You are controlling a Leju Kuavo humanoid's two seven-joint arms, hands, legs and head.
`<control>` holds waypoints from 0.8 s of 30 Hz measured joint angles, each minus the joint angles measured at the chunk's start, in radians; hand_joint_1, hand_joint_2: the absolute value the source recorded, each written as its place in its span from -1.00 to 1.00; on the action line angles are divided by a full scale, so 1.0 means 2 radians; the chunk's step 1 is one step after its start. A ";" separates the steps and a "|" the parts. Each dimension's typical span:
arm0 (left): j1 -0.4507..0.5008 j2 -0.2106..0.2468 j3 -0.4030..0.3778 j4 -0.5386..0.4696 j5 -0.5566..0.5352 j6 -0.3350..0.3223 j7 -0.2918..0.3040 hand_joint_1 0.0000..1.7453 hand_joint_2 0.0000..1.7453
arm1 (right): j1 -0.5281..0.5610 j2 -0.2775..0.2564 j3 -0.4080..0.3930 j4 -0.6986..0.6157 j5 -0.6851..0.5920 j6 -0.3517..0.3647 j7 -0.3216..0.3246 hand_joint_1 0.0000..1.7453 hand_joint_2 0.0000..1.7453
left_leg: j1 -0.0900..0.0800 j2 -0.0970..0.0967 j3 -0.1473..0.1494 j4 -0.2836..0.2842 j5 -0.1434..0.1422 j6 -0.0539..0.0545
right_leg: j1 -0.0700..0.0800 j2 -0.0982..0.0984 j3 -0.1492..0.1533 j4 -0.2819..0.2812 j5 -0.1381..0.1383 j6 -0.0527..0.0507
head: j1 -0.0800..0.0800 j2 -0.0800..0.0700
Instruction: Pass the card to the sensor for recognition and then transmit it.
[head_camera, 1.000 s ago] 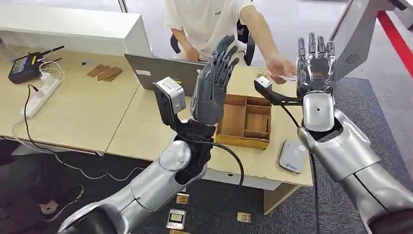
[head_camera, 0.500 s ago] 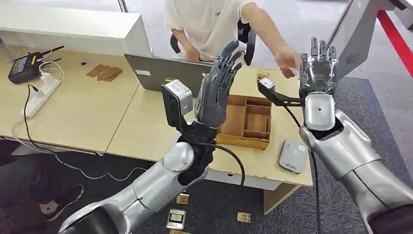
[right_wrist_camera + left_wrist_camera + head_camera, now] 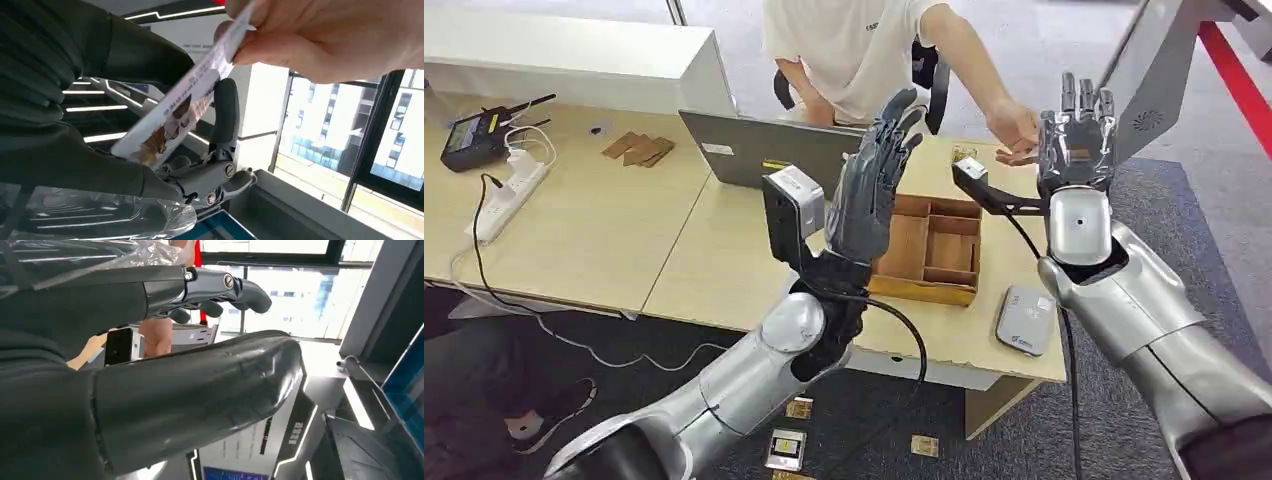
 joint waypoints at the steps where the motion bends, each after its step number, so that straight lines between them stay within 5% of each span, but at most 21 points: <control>1: 0.000 0.000 0.000 0.000 0.000 0.002 0.000 -1.00 -1.00 | 0.000 0.000 0.000 0.000 -0.003 -0.005 0.000 1.00 1.00 | 0.000 0.000 0.000 0.000 0.000 0.000 | 0.000 0.000 0.000 0.000 0.000 0.000 | 0.000 0.000; 15: 0.000 0.005 -0.001 -0.001 -0.019 0.033 0.027 -1.00 -1.00 | 0.030 -0.009 -0.023 -0.029 -0.109 -0.134 0.013 1.00 1.00 | 0.000 0.000 0.000 0.000 0.000 0.000 | 0.000 0.000 0.000 0.000 0.000 0.000 | 0.000 0.000; 24: 0.005 0.022 0.004 -0.023 -0.049 0.053 0.065 -1.00 -1.00 | 0.161 -0.063 -0.075 -0.145 -0.108 -0.116 0.043 1.00 1.00 | 0.000 0.000 0.000 0.000 0.000 0.000 | 0.000 -0.001 0.000 0.000 0.000 0.000 | 0.000 0.000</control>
